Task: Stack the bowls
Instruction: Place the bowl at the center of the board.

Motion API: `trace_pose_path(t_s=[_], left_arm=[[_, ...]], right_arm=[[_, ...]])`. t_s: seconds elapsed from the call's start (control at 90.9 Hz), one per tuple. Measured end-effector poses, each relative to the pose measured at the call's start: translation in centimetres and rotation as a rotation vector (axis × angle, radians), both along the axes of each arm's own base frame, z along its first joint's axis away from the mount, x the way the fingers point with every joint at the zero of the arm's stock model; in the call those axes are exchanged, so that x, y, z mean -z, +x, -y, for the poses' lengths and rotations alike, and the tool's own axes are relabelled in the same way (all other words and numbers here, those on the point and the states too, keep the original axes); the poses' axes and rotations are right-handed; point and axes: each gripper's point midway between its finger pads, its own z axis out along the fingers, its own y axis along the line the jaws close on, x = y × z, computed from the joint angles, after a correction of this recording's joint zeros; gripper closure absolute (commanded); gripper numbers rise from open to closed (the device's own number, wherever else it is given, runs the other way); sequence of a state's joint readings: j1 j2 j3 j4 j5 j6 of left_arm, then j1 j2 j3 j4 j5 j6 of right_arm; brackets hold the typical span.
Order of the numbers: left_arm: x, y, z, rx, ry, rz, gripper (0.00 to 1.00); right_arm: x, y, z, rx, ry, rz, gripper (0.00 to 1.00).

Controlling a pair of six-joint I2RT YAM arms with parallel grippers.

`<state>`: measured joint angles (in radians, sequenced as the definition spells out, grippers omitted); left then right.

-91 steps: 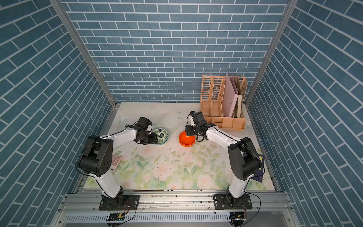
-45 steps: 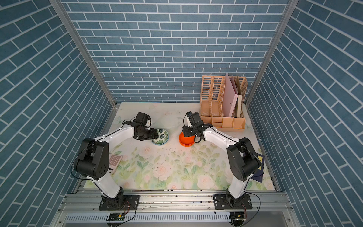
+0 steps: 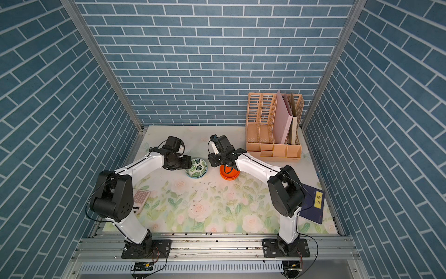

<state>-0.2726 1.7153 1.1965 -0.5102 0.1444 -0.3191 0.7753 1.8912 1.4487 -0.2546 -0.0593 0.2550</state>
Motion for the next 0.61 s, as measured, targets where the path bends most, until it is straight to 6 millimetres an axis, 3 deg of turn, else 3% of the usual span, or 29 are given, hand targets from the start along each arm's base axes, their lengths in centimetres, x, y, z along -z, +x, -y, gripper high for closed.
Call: trace_pose_path(t_s=[0.22, 0.385, 0.605], left_arm=[[-0.2, 0.3, -0.2, -0.009, 0.005, 0.014, 0.38], [-0.3, 0.3, -0.2, -0.009, 0.003, 0.017, 0.39], [-0.1, 0.4, -0.1, -0.007, 0.0, 0.014, 0.44]], right_arm=[[2.5, -0.4, -2.3, -0.038, -0.023, -0.035, 0.51], [3.2, -0.3, -3.6, -0.06, -0.015, -0.048, 0.55], [3.8, -0.2, -3.9, -0.062, -0.016, -0.061, 0.61]])
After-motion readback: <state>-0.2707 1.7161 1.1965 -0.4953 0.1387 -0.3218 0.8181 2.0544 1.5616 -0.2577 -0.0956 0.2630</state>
